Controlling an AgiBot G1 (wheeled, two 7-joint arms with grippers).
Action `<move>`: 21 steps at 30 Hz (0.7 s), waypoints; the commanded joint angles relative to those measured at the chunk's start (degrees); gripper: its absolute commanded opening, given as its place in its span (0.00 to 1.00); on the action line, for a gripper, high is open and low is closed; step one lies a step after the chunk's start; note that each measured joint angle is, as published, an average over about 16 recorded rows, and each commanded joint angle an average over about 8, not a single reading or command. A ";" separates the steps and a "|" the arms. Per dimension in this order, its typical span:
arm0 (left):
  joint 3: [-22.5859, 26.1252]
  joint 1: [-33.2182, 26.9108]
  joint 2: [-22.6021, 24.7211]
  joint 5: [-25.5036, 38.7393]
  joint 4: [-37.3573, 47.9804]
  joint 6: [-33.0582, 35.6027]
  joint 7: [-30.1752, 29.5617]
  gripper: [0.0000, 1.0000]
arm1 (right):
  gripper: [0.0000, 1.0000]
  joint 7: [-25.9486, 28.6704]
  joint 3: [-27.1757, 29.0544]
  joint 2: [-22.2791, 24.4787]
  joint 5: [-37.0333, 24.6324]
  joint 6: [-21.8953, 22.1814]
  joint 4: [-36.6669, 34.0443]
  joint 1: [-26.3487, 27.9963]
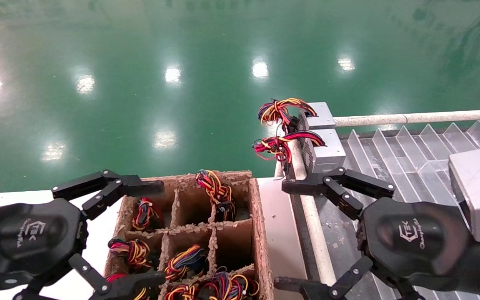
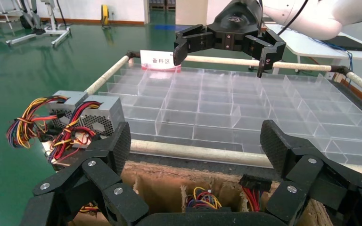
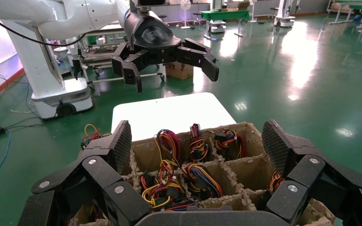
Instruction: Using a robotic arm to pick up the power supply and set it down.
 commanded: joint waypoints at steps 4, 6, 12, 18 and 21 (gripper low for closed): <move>0.00 0.00 0.00 0.00 0.00 0.00 0.00 1.00 | 1.00 -0.01 -0.01 -0.01 0.00 0.00 -0.02 0.02; 0.00 0.00 0.00 0.00 0.00 0.00 0.00 1.00 | 1.00 -0.01 -0.01 -0.01 0.00 0.00 -0.03 0.02; 0.00 0.00 0.00 0.00 0.00 0.00 0.00 1.00 | 1.00 -0.01 -0.01 -0.01 0.00 0.00 -0.04 0.03; 0.00 0.00 0.00 0.00 0.00 0.00 0.00 1.00 | 1.00 -0.01 -0.01 -0.01 0.00 0.00 -0.04 0.03; 0.00 0.00 0.00 0.00 0.00 0.00 0.00 1.00 | 1.00 -0.01 -0.01 -0.01 0.00 0.00 -0.04 0.03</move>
